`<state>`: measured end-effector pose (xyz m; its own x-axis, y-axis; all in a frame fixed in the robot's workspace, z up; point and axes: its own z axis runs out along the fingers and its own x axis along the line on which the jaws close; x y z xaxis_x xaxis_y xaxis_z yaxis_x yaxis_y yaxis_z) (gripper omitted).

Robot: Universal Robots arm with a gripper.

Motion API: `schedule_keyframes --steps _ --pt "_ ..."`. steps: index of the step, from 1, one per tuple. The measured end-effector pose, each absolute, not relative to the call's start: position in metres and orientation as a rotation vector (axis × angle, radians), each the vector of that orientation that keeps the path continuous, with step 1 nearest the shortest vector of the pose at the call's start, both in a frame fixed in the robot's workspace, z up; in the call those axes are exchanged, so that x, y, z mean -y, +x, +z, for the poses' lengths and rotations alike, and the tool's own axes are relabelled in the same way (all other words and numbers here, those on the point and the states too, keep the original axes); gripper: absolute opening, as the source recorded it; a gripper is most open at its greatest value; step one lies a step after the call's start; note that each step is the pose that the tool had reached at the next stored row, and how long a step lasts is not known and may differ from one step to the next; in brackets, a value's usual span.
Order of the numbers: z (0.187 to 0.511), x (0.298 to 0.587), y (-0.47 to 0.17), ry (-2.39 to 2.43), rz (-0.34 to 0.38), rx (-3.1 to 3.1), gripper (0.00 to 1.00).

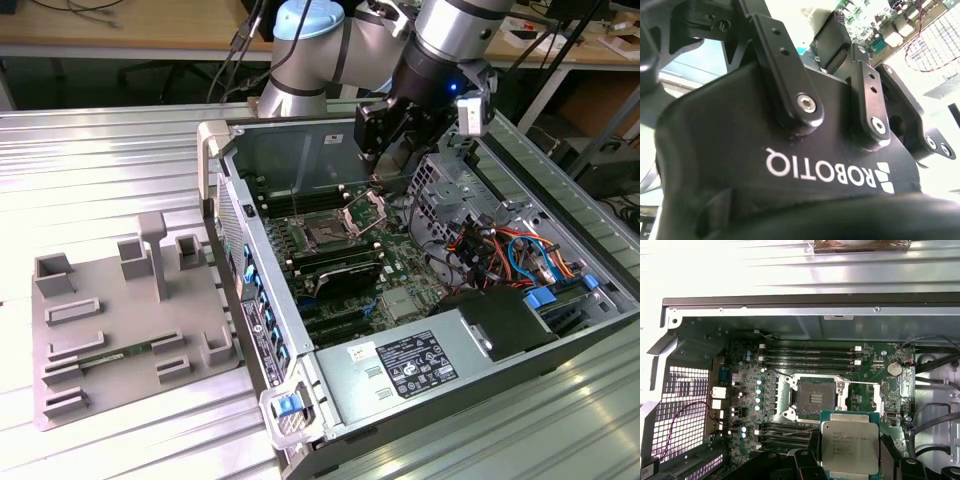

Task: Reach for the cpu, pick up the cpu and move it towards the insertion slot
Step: 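Pick up the cpu and move it towards the insertion slot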

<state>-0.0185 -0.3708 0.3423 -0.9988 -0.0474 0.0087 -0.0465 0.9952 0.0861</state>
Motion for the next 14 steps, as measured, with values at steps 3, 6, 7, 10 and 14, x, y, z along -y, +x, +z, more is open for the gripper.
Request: schedule_keyframes --steps 3,6,7,10,14 --pt "0.3422 0.3706 -0.0185 0.074 -0.135 3.127 0.55" --pt "0.3422 0.3706 -0.0185 0.074 -0.135 3.127 0.55" --pt "0.3422 0.3706 -0.0185 0.074 -0.135 3.127 0.55" --pt "0.3422 0.3705 -0.0185 0.074 -0.135 3.127 0.55" --pt "0.3422 0.3705 -0.0185 0.074 -0.135 3.127 0.55"
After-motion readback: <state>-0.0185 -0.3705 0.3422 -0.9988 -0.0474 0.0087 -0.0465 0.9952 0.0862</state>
